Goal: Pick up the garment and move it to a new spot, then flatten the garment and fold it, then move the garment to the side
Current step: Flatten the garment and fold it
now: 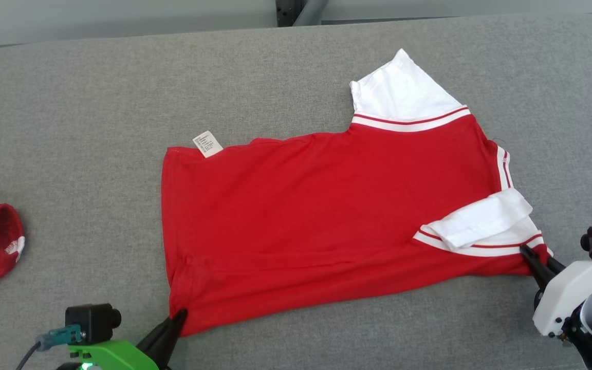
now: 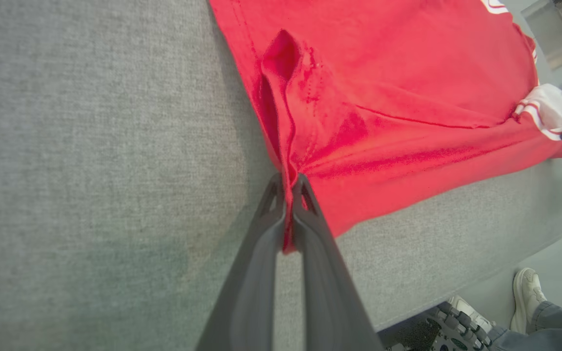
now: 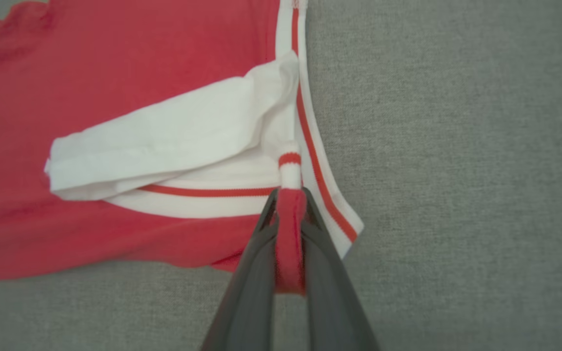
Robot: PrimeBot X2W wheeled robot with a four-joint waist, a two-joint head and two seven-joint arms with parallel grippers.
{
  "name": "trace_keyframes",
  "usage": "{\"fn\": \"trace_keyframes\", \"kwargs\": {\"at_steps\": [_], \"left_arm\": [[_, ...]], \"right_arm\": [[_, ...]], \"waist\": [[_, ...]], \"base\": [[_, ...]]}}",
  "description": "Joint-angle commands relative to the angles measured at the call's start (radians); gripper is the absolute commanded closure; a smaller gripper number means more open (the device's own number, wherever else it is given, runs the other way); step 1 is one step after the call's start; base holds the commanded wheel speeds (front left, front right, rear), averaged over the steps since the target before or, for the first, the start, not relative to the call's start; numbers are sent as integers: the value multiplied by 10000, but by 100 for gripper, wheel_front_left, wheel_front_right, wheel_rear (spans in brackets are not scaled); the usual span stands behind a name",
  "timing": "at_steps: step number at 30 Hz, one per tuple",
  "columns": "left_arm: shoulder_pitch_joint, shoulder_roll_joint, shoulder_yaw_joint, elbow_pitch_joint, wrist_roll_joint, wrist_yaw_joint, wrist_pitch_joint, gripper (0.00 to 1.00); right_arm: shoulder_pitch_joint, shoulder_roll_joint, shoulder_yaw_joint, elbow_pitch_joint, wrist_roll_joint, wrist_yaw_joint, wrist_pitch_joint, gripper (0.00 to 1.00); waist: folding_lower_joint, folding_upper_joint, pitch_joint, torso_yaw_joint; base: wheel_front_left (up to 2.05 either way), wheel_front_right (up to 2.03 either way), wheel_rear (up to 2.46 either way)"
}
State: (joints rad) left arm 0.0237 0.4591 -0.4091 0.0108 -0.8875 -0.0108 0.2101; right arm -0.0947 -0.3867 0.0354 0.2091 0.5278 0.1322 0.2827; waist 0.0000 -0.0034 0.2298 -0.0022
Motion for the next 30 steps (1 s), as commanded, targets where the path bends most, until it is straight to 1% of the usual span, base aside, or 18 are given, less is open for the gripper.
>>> {"fn": "trace_keyframes", "kwargs": {"at_steps": [1,3,5,6,7,8,9,11,13,16,18,20,22,24,27,30], "left_arm": [[529,48,92,-418,-159,275,-23,100],[843,-57,111,-677,-282,446,-55,100],[941,-85,167,-751,-162,620,-165,99],[968,-77,161,-754,-69,680,-194,89],[958,-79,190,-765,-21,759,-267,74],[912,-93,253,-783,-25,826,-323,28],[840,-72,302,-820,29,877,-374,0],[770,-17,361,-873,81,926,-412,0],[583,157,508,-1014,148,966,-450,0],[143,452,781,-1383,304,979,-413,0],[-425,669,892,-1491,553,964,-361,0],[-1195,597,910,-1390,521,884,-210,0],[-2165,617,860,-995,846,848,-124,0],[-3096,258,627,-431,870,723,50,0],[-4470,-59,338,632,982,454,331,0],[-5566,-559,-43,1625,1078,95,472,0]], "right_arm": [[476,256,-288,-490,2,-25,229,100],[752,536,-480,-797,-153,-25,328,100],[850,826,-645,-902,-335,-25,345,100],[850,942,-699,-909,-434,-23,334,84],[819,1000,-757,-894,-580,-23,307,53],[770,1030,-812,-858,-763,-23,284,0],[705,1056,-850,-842,-920,-23,247,0],[623,1094,-898,-849,-1014,-23,230,0],[432,1142,-959,-999,-1129,-17,250,0],[-126,1053,-1119,-1492,-1203,-17,306,0],[-716,1017,-1174,-1761,-1329,-17,379,0],[-1499,983,-1135,-1898,-1674,-17,486,0],[-2443,1179,-1046,-1791,-1890,-17,611,0],[-3369,1067,-770,-1511,-2355,-17,802,0],[-4831,1359,-403,-809,-2609,-19,1029,0],[-6120,1267,-252,136,-3003,-22,1111,0]], "waist": [[0,34,197,-119],[0,34,270,-142],[0,34,317,-155],[0,34,331,-155],[0,34,346,-150],[0,34,361,-139],[0,34,376,-115],[0,34,390,-89],[0,34,456,-54],[0,34,712,23],[0,34,975,95],[0,34,1339,187],[0,34,1733,295],[0,34,2166,450],[0,34,2774,666],[0,34,3282,925]], "base": [[0,0,0],[0,0,0],[0,0,0],[0,0,0],[0,0,0],[0,0,0],[0,0,0],[0,0,0],[0,0,0],[0,0,0],[0,0,0],[0,0,0],[0,0,0],[0,0,0],[0,0,0],[0,0,0]]}}
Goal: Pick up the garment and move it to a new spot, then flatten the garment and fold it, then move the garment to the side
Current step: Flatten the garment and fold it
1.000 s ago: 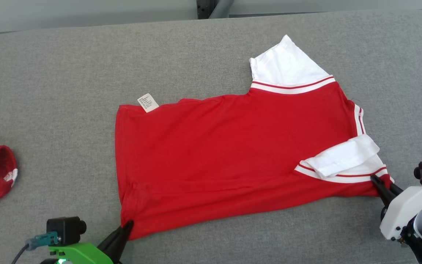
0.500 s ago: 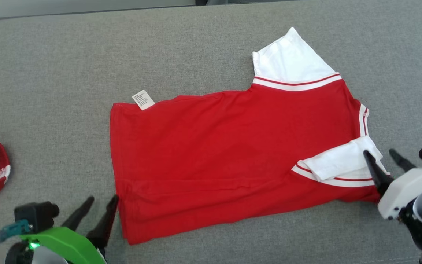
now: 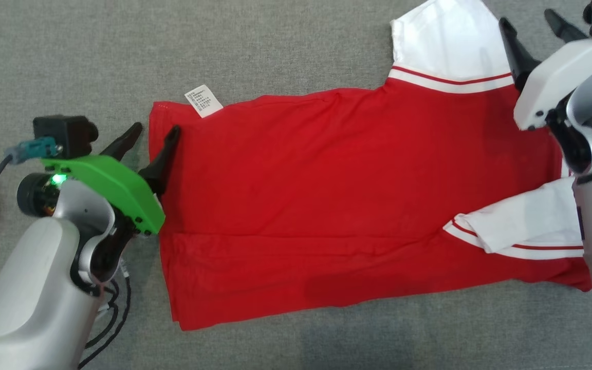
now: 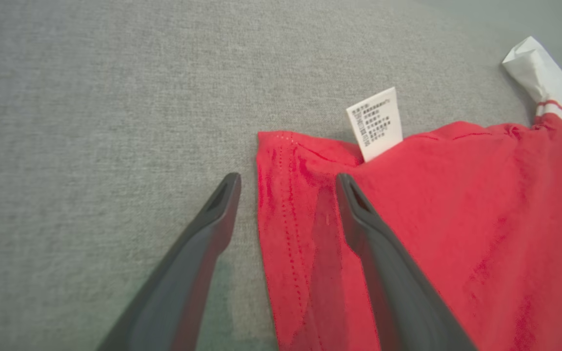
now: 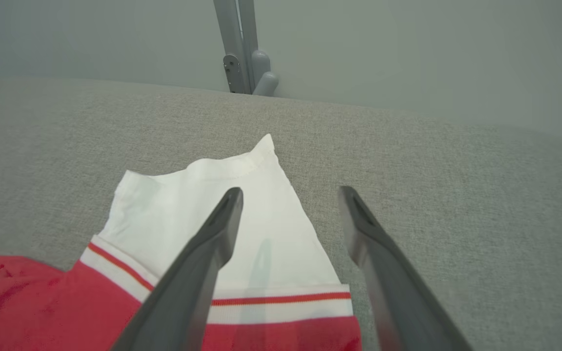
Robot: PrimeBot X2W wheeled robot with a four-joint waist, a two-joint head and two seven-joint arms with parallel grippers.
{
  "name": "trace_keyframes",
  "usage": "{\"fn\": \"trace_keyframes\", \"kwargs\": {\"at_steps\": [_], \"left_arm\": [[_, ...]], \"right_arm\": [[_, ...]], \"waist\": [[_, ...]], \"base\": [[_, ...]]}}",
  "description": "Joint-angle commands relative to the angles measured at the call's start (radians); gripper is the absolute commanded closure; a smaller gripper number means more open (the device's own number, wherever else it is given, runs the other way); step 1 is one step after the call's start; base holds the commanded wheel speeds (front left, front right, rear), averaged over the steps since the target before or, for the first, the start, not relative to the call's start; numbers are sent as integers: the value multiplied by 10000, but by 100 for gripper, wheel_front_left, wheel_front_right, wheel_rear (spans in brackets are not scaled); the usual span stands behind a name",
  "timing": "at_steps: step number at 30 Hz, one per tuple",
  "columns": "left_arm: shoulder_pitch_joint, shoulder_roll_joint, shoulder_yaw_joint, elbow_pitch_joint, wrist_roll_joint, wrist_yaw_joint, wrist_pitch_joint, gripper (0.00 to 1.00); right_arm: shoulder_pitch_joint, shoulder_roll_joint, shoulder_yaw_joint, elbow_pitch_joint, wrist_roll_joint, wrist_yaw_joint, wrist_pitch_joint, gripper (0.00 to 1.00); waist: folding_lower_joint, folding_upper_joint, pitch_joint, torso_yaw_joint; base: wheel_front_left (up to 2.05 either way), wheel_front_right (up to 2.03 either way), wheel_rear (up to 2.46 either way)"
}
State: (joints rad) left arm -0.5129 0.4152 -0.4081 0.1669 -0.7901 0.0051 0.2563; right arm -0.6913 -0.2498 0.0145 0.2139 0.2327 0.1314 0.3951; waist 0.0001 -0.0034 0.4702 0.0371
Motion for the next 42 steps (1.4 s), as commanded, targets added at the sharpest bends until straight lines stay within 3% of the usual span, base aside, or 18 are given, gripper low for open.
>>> {"fn": "trace_keyframes", "kwargs": {"at_steps": [1,8,16,17,18,19,20,21,22,29,31,42], "left_arm": [[-512,-262,-129,346,122,-173,21,0],[-1830,-882,-640,2117,348,-673,-145,0],[-2034,-1167,-1151,2982,96,-1067,-8,0],[-2022,-1202,-1208,3014,31,-1114,17,0],[-2016,-1216,-1284,3035,-5,-1155,47,0],[-2011,-1232,-1363,3041,-6,-1175,76,15],[-1993,-1255,-1432,3045,-16,-1202,84,51],[-1980,-1280,-1526,3049,-31,-1227,104,69],[-1960,-1307,-1601,3053,-68,-1256,103,100],[-1923,-1134,-1458,2952,-168,-1304,-480,100],[-1893,-842,-1116,2789,-104,-1116,-1001,100],[-1137,-400,-818,1861,-48,-605,-1539,100]], "right_arm": [[-515,-54,-73,409,-140,-13,1,0],[-2301,-71,150,2435,-705,-11,-102,0],[-2951,-36,500,3930,-648,-5,-425,0],[-2938,-59,574,4059,-599,-5,-433,47],[-2909,-84,605,4174,-538,-5,-464,62],[-2910,-104,624,4265,-438,-6,-491,100],[-2919,-128,641,4352,-329,-6,-512,100],[-2914,-137,688,4428,-205,-11,-550,100],[-2897,-140,734,4460,-76,-14,-600,100],[-2784,-386,882,4445,496,-16,-1449,100],[-2570,-591,868,4300,857,-14,-1960,100],[-1463,-1015,1180,3177,1948,-14,-2701,100]], "waist": [[-1,34,1029,635],[-1,34,1500,1162],[-1,34,1501,1318],[-1,34,1471,1310],[-1,34,1438,1293],[-1,34,1408,1268],[-1,34,1381,1239],[-1,34,1348,1205],[-1,34,1318,1169],[-1,34,964,928],[-1,34,555,766],[-1,34,-521,362]], "base": [[0,0,0],[0,0,0],[0,0,0],[0,0,0],[0,0,0],[0,0,0],[0,0,0],[0,0,0],[0,0,0],[0,0,0],[0,0,0],[0,0,0]]}}
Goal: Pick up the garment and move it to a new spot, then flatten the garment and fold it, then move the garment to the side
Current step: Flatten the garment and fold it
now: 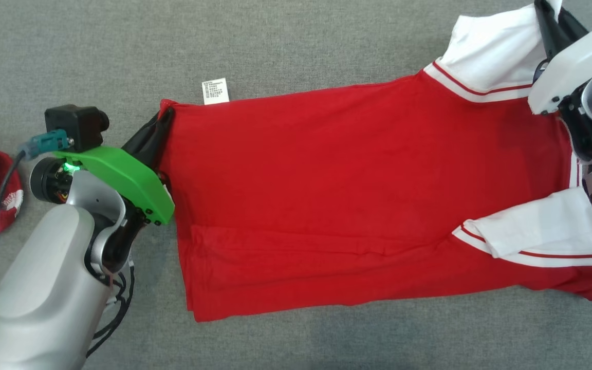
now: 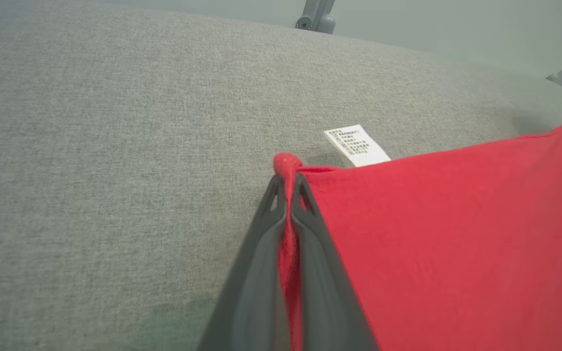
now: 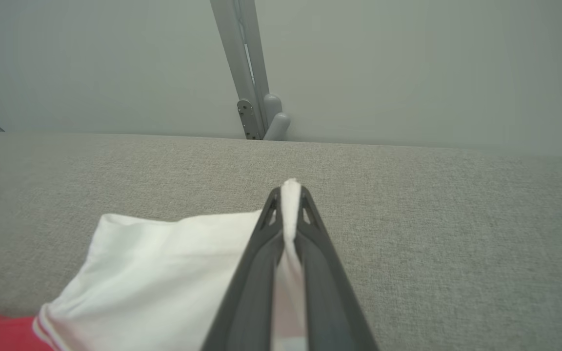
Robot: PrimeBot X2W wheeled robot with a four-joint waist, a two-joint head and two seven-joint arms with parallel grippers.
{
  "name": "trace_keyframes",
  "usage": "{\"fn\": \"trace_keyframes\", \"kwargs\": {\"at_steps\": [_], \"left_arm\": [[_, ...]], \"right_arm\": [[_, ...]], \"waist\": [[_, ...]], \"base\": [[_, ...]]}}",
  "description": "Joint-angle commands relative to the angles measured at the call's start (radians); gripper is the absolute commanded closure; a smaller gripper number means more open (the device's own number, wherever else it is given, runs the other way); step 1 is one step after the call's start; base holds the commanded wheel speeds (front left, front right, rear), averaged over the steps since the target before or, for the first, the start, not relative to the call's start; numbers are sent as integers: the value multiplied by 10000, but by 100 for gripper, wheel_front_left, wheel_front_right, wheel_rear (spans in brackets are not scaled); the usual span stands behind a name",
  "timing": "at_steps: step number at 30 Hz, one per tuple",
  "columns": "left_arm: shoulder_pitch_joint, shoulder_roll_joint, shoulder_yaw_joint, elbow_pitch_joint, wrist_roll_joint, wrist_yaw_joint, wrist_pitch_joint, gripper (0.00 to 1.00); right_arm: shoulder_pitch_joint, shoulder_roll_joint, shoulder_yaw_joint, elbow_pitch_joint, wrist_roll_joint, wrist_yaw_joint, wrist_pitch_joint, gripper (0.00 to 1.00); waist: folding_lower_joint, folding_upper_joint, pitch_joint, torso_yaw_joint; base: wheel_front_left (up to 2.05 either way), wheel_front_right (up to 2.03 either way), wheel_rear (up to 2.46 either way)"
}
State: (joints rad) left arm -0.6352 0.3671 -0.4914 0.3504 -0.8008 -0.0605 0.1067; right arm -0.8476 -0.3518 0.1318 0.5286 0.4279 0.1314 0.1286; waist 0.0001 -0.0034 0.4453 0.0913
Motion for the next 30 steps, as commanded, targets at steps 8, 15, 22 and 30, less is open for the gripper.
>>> {"fn": "trace_keyframes", "kwargs": {"at_steps": [8,15,22,30], "left_arm": [[2514,457,-71,-2448,65,761,-520,100],[5422,908,93,-4598,-364,1727,-789,100],[6494,1172,401,-5410,-593,2176,-921,100],[6782,1261,526,-5458,-757,2360,-846,100]], "right_arm": [[2961,-179,146,-2759,962,-13,-444,100],[5919,200,-193,-4741,1387,-11,-411,100],[6855,578,-587,-4885,1331,-8,-720,100],[7244,759,-654,-4889,1448,-8,-609,100]], "waist": [[-1,34,-1118,-628],[-1,34,-1299,-1197],[-1,34,-1394,-1392],[-1,34,-1466,-1375]], "base": [[0,0,0],[0,0,0],[0,0,0],[0,0,0]]}}
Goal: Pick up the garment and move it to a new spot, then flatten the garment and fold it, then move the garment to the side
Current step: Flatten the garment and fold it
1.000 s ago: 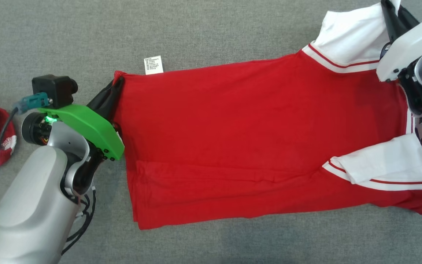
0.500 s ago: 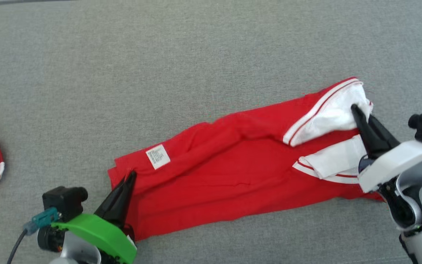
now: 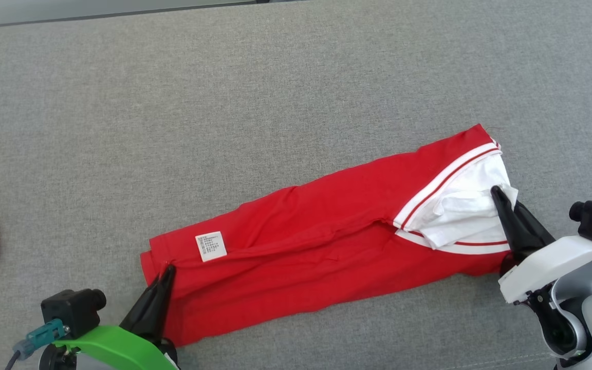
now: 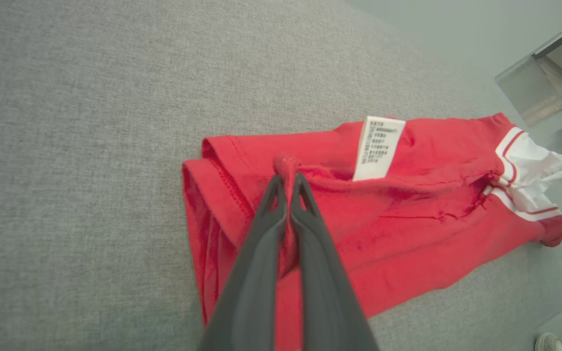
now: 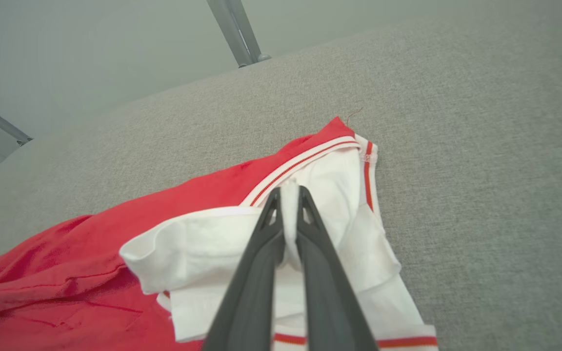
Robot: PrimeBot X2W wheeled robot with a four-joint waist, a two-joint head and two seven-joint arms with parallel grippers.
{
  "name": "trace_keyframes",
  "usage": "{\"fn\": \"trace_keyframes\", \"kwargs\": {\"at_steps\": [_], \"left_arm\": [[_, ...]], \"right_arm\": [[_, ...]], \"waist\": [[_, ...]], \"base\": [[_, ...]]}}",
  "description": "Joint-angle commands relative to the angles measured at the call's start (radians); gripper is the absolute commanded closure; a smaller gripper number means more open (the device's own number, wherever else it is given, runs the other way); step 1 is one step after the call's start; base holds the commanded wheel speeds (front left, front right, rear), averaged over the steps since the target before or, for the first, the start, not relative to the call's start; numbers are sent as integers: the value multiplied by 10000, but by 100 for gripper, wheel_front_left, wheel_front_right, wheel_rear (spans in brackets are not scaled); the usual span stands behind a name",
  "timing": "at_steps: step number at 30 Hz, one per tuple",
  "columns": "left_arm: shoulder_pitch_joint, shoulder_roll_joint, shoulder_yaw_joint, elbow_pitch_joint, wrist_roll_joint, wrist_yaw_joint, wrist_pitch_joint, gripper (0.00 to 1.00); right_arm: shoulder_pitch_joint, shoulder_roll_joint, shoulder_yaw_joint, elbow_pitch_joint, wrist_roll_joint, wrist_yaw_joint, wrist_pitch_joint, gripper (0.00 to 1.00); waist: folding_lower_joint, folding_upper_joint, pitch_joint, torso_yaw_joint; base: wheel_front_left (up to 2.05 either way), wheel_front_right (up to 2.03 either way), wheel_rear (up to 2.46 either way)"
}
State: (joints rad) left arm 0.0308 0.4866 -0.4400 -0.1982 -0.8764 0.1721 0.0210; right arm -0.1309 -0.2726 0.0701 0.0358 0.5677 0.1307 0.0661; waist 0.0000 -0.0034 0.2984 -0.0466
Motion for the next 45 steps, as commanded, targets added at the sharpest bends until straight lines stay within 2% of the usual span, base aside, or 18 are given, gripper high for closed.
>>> {"fn": "trace_keyframes", "kwargs": {"at_steps": [1,2,3,4,5,7,11,14,19,22,28,34,35,36,37,39,40,45], "left_arm": [[151,33,-16,99,-24,16,11,100],[197,-32,-40,208,-76,-8,-10,88],[238,-61,-85,330,-56,-43,-50,62],[264,-111,-131,454,-36,-85,-105,29],[270,-174,-174,601,-21,-136,-193,0],[229,-115,-277,952,360,-212,-509,0],[505,-314,-217,1465,887,-78,-1607,0],[660,-428,204,1558,1484,237,-2584,0],[558,-1087,1124,1376,2801,403,-2879,0],[487,-1666,1676,1333,3598,61,-2855,0],[344,-2609,2416,1992,4635,-966,-2860,0],[314,-3382,3227,2594,5320,-1801,-2862,0],[309,-3474,3348,2665,5429,-1917,-2862,0],[305,-3562,3443,2767,5509,-2027,-2862,0],[291,-3652,3556,2863,5592,-2138,-2862,0],[229,-3775,3716,2981,5753,-2340,-2862,0],[229,-3775,3716,2981,5753,-2340,-2862,0],[170,-4019,4005,3351,6113,-2683,-2860,0]], "right_arm": [[132,-26,-22,123,18,0,40,100],[186,-43,-5,223,-76,0,69,100],[237,-59,52,341,-157,0,105,100],[278,-87,159,458,-232,0,151,56],[295,-113,198,601,-321,0,196,0],[285,-222,172,842,-569,0,168,0],[228,-284,-99,909,-684,0,252,0],[-47,-287,-676,649,-860,-2,337,0],[-557,57,-1364,854,-1378,0,1029,0],[-879,234,-1428,1517,-1774,-6,1500,0],[-1268,479,-1583,3332,-2408,-5,1689,0],[-1489,791,-986,4774,-1786,20,2046,0],[-1551,854,-728,4824,-1379,53,2090,72],[-1613,929,-447,4751,-845,60,2124,100],[-1678,859,-259,4627,-346,60,2102,100],[-1748,309,-106,4478,298,27,1959,100],[-1748,309,-106,4478,298,27,1959,100],[-1843,-1110,-198,4717,987,-20,1968,100]], "waist": [[0,34,5,7],[0,34,7,11],[0,34,7,13],[0,34,6,19],[0,34,-2,29],[0,34,-45,54],[0,34,-254,44],[0,34,-346,56],[0,34,-339,285],[0,34,-297,485],[0,34,-246,898],[0,34,-240,1030],[0,34,-246,1027],[0,34,-257,1014],[0,34,-272,995],[0,34,-310,936],[0,34,-310,936],[0,34,-456,815]], "base": [[0,0,0],[0,0,0],[0,0,0],[0,0,0],[0,0,0],[0,0,0],[0,0,0],[0,0,0],[0,0,0],[0,0,0],[0,0,0],[0,0,0],[0,0,0],[0,0,0],[0,0,0],[0,0,0],[0,0,0],[0,0,0]]}}
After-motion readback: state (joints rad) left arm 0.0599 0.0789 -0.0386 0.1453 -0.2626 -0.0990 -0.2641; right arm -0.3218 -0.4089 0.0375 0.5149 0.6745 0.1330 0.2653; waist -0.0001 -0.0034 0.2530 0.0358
